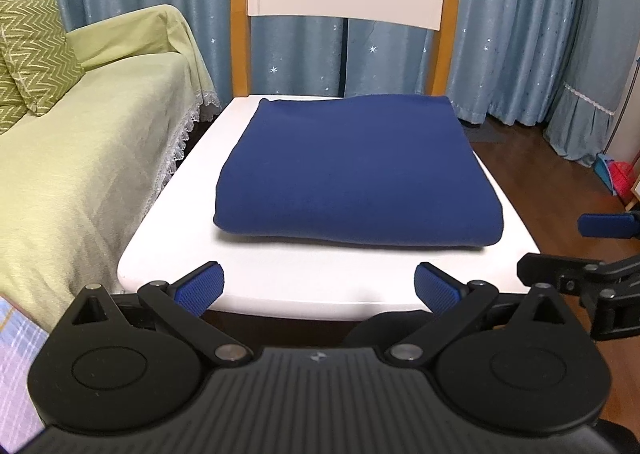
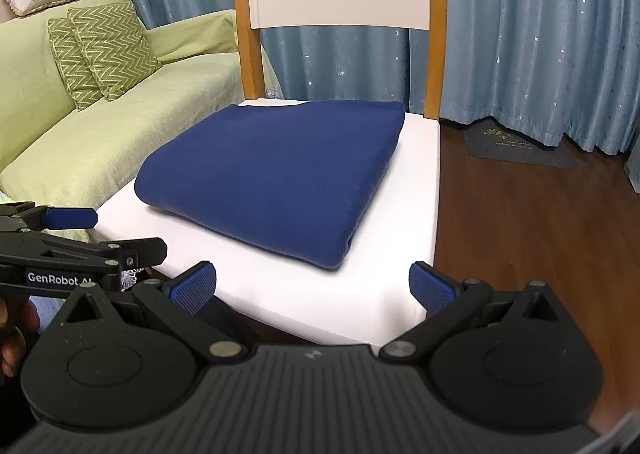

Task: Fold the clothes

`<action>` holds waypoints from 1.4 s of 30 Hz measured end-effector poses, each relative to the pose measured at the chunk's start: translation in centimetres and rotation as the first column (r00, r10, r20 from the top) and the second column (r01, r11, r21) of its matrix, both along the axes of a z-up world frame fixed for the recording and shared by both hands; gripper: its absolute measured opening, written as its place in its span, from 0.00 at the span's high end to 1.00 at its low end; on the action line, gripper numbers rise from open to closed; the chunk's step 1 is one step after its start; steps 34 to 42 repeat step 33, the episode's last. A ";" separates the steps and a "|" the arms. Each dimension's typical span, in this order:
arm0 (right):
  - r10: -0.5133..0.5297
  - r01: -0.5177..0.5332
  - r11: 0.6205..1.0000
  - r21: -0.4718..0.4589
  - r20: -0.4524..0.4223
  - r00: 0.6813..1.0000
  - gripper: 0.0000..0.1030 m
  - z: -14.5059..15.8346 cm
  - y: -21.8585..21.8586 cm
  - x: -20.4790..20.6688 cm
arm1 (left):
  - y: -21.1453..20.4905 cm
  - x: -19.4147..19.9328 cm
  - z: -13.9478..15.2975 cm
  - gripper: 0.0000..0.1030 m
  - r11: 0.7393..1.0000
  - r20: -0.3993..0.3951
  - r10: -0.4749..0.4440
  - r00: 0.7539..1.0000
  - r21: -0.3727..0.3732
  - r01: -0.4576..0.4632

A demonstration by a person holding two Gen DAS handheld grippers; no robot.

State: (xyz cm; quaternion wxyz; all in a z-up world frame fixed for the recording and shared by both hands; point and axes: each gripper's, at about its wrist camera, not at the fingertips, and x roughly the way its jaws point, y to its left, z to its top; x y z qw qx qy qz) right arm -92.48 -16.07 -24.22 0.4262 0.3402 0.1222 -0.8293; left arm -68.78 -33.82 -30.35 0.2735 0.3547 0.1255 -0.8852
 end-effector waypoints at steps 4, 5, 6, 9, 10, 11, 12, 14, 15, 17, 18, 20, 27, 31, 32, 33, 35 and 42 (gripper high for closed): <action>0.004 -0.004 1.000 0.000 0.000 1.000 0.01 0.1 -0.1 0.1 | 0.0 -0.1 -0.1 0.01 1.000 0.007 0.002 1.000 0.004 -0.002; 0.005 -0.005 1.000 0.001 0.000 1.000 0.01 0.1 -0.1 0.1 | 0.0 -0.1 -0.1 0.01 1.000 0.009 0.001 1.000 0.004 -0.001; 0.006 -0.006 1.000 0.002 0.000 1.000 0.01 0.1 -0.1 0.1 | -0.1 -0.2 -0.2 0.01 1.000 0.010 -0.001 1.000 0.003 0.001; 0.007 -0.007 1.000 0.003 0.001 1.000 0.01 0.1 -0.1 0.1 | -0.2 -0.4 -0.2 0.01 1.000 0.019 -0.005 1.000 0.009 0.005; 0.007 -0.007 1.000 0.004 0.001 1.000 0.01 0.1 -0.1 0.2 | -0.2 -0.5 -0.2 0.01 1.000 0.022 -0.004 1.000 0.008 0.003; 0.007 -0.007 1.000 0.004 0.001 1.000 0.01 0.1 -0.1 0.2 | -0.3 -0.6 -0.2 0.01 1.000 0.025 -0.002 1.000 0.005 0.002; 0.007 -0.007 1.000 0.003 0.001 1.000 0.01 0.2 -0.1 0.2 | -0.3 -0.7 -0.2 0.01 1.000 0.026 -0.005 1.000 0.007 0.005; 0.008 -0.008 1.000 0.003 -0.001 1.000 0.01 0.2 -0.2 0.3 | -0.3 -0.9 -0.2 0.01 1.000 0.028 -0.012 1.000 0.006 0.012; 0.007 -0.007 1.000 0.002 0.000 1.000 0.01 0.2 -0.2 0.3 | -0.2 -1.0 -0.1 0.01 1.000 0.029 -0.014 0.999 0.001 0.014; 0.007 -0.007 1.000 0.001 -0.001 1.000 0.01 0.3 -0.2 0.3 | -0.2 -1.1 -0.1 0.01 1.000 0.029 -0.016 0.999 -0.004 0.016; 0.007 -0.007 1.000 0.001 -0.001 1.000 0.01 0.3 -0.3 0.3 | -0.1 -1.0 -0.1 0.01 1.000 0.029 -0.018 0.999 -0.005 0.018; 0.007 -0.007 1.000 0.001 -0.002 1.000 0.01 0.3 -0.3 0.3 | -0.1 -1.0 -0.1 0.01 1.000 0.026 -0.020 0.999 -0.003 0.020; 0.011 -0.011 1.000 0.003 -0.003 1.000 0.01 0.3 -0.3 0.3 | 0.0 -1.0 0.0 0.01 1.000 0.010 -0.018 1.000 -0.002 0.018; 0.013 -0.013 1.000 0.004 -0.002 1.000 0.01 0.3 -0.3 0.2 | 0.2 -1.0 0.0 0.01 1.000 0.002 -0.025 1.000 -0.017 0.025; 0.013 -0.013 1.000 0.004 -0.003 1.000 0.01 0.3 -0.3 0.2 | 0.3 -0.9 0.0 0.01 1.000 0.000 -0.026 1.000 -0.018 0.026; 0.013 -0.013 1.000 0.004 -0.003 1.000 0.01 0.3 -0.2 0.2 | 0.4 -0.9 0.0 0.01 1.000 0.001 -0.026 1.000 -0.017 0.026; 0.013 -0.013 1.000 0.004 -0.003 1.000 0.01 0.3 -0.2 0.2 | 0.4 -0.9 0.0 0.01 1.000 0.001 -0.026 1.000 -0.017 0.026; 0.013 -0.013 1.000 0.004 -0.003 1.000 0.01 0.3 -0.2 0.2 | 0.4 -0.9 0.0 0.01 1.000 0.001 -0.026 1.000 -0.017 0.026</action>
